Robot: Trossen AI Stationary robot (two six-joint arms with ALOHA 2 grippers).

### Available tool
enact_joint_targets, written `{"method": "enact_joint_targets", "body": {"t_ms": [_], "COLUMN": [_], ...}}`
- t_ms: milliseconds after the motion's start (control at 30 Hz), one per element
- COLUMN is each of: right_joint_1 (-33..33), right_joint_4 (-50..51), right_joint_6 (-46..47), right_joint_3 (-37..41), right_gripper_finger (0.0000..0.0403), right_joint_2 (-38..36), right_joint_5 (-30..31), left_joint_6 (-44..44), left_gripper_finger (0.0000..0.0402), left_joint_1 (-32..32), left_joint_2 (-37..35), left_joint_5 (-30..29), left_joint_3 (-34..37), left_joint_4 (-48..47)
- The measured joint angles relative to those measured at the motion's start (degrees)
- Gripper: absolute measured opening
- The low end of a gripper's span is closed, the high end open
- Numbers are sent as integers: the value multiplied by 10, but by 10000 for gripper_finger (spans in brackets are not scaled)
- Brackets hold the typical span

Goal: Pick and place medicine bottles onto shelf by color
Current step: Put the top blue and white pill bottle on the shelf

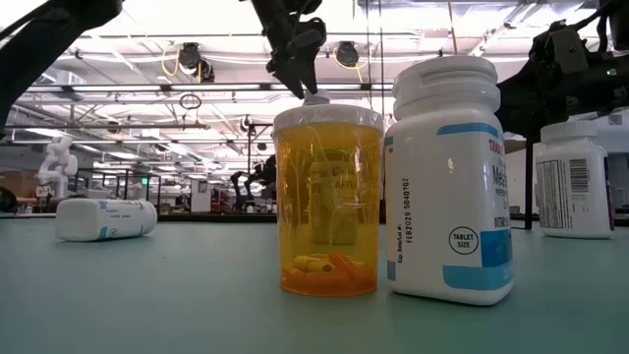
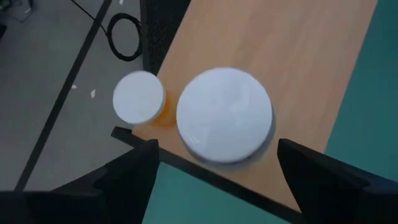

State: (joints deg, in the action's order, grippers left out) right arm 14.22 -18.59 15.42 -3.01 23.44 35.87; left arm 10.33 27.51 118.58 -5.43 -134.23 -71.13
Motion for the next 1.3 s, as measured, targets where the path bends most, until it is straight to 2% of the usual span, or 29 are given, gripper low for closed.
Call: {"method": "enact_joint_targets", "body": {"t_ms": [333,667,900,1067,1167,1300], "right_joint_1": [0,0,0,0,0,0], "right_joint_4": [0,0,0,0,0,4], "right_joint_6": [0,0,0,0,3,11], "right_joint_3": [0,0,0,0,0,0], "right_gripper_finger": [235,235,235,235,235,235], "right_joint_2": [0,0,0,0,0,4], "right_joint_5": [0,0,0,-1,-1,-2], "left_joint_6": [-10,-20,-89,-142,-174,-217], "left_gripper_finger": [331,331,330,331,331,331], "left_joint_1": [-4,-38,-63,-102,-130,-164], "left_joint_2": [-2,-68,-83,-91,-113,-164], "left_joint_5": [-6,-62,-88,-130,-158,-165], "left_joint_3": [0,0,1,78,156,287], "left_joint_4": [1,-26,-93,-117,-108,-58]}}
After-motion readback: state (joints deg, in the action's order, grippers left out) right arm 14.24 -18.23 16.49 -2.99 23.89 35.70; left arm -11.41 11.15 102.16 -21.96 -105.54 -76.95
